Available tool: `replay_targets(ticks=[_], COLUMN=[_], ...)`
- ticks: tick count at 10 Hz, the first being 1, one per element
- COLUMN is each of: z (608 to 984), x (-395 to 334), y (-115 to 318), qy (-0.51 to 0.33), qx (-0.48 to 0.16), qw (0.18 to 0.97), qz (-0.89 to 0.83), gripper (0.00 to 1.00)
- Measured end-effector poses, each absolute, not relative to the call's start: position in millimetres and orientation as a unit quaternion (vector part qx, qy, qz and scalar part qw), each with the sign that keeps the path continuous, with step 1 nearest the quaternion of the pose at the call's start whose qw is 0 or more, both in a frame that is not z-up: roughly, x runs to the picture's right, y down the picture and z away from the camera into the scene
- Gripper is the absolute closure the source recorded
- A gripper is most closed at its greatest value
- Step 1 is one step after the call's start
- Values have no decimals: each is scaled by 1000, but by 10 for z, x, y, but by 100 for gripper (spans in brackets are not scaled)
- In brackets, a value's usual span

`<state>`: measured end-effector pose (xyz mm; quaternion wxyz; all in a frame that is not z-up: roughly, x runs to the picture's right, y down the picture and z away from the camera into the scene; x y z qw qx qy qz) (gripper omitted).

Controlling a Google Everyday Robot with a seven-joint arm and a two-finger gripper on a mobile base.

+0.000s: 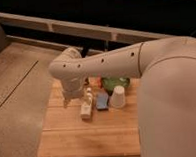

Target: Place the ceramic cup over the eraser

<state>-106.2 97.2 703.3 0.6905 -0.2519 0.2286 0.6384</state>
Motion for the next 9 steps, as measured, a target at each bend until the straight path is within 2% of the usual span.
replay_targets(ticks=[2, 3, 4, 5, 9], z=[7103, 7156, 7114, 7078, 7084], x=[-927, -819, -662, -562, -570], y=[682, 312, -386, -634, -581], qy=[208, 175, 107, 85, 91], qx=[-209, -169, -111, -90, -92], qw=[711, 735, 763, 767, 767], qz=[638, 632, 628, 629, 628], gripper=[35, 35, 35, 35, 35])
